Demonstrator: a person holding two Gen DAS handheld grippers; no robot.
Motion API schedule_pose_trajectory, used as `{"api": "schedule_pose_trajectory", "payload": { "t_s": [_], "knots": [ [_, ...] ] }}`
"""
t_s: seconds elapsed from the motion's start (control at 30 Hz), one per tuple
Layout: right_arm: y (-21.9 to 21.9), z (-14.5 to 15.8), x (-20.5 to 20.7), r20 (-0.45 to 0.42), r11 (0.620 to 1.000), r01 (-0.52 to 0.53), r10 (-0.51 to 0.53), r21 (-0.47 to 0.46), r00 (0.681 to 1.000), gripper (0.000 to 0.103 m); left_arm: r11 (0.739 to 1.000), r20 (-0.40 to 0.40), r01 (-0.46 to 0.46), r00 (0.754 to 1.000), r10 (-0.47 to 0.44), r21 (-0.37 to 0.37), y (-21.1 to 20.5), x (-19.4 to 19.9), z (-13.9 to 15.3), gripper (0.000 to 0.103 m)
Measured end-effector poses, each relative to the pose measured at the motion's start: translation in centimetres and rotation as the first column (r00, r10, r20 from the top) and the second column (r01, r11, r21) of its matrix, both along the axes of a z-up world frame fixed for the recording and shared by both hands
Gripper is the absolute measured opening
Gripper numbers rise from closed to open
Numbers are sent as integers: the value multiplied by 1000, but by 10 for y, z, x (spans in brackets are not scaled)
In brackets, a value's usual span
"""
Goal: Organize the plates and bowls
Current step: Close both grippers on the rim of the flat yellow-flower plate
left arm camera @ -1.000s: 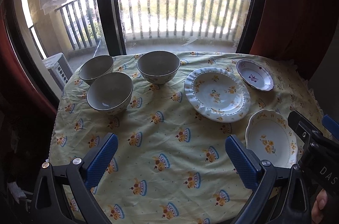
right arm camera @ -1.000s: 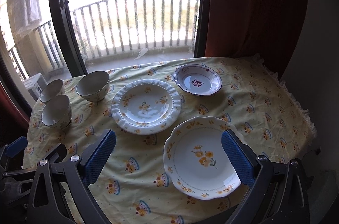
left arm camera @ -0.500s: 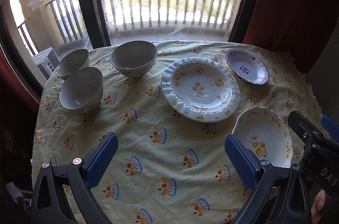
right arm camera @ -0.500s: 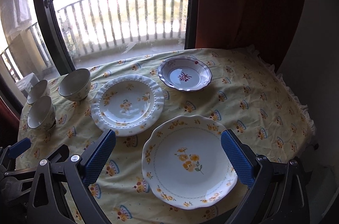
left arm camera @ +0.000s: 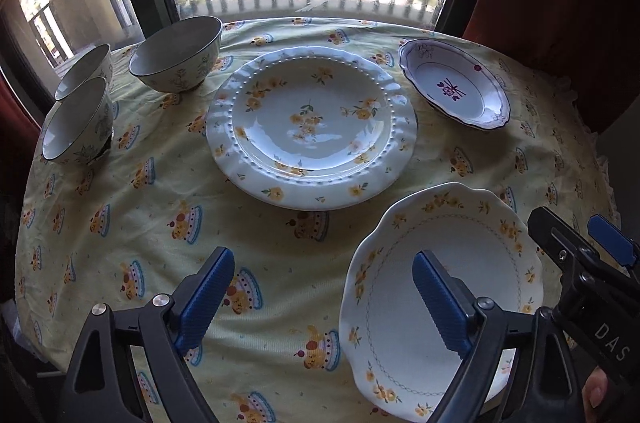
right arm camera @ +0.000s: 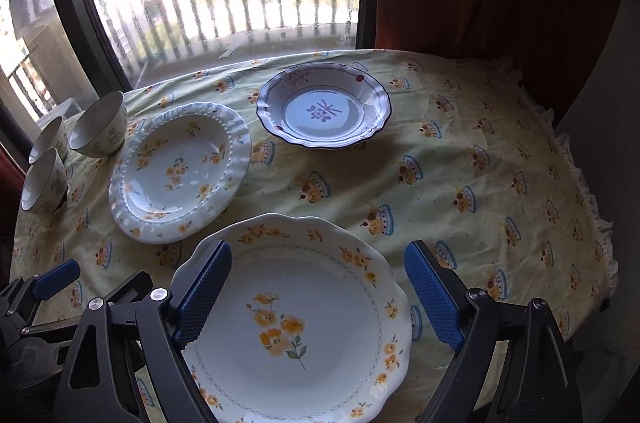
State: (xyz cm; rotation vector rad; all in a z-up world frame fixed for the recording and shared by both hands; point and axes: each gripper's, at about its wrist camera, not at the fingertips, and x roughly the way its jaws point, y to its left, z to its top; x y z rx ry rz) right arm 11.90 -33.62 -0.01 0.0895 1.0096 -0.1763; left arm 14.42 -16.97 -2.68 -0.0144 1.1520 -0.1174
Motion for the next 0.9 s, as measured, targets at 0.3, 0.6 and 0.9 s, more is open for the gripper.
{"api": "schedule_pose_trajectory", "payload": {
  "t_s": [0.3, 0.6, 0.9],
  "knots": [
    [-35, -46, 8, -105, 995, -104, 104, 12, 989, 88, 992, -77, -118, 990, 121, 44, -26, -8, -40, 85],
    [-44, -84, 3, -209, 985, -161, 171, 68, 963, 82, 984, -150, -164, 974, 172, 67, -38, -28, -67, 81],
    [-48, -95, 3, -245, 981, -180, 194, 77, 950, 52, 981, -150, -180, 971, 189, 73, -43, -33, -69, 69]
  ]
}}
